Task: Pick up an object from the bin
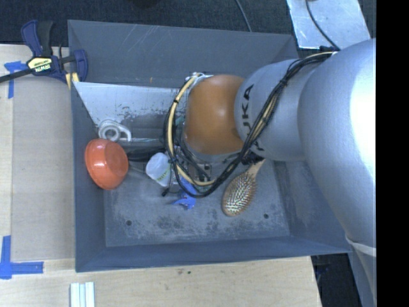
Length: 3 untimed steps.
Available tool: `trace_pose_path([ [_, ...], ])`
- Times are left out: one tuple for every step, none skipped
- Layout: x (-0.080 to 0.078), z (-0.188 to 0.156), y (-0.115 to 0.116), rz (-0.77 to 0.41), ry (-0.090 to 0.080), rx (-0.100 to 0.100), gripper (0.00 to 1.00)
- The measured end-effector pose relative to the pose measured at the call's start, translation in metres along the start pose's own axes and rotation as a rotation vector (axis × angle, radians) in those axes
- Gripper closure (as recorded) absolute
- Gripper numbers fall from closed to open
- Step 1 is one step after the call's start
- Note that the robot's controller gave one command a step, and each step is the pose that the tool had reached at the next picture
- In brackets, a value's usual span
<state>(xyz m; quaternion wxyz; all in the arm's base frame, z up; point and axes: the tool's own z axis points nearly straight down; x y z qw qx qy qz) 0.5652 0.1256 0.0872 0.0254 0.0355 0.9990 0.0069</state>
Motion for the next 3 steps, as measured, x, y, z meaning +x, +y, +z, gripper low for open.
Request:
trace_pose_path([
  [0.003, -0.011, -0.001, 0.001, 0.012, 0.003, 1.00],
  [0.001, -0.027, -0.001, 0.001, 0.007, 0.003, 1.00],
  [0.001, -0.054, -0.001, 0.002, 0.014, 0.004, 1.00],
])
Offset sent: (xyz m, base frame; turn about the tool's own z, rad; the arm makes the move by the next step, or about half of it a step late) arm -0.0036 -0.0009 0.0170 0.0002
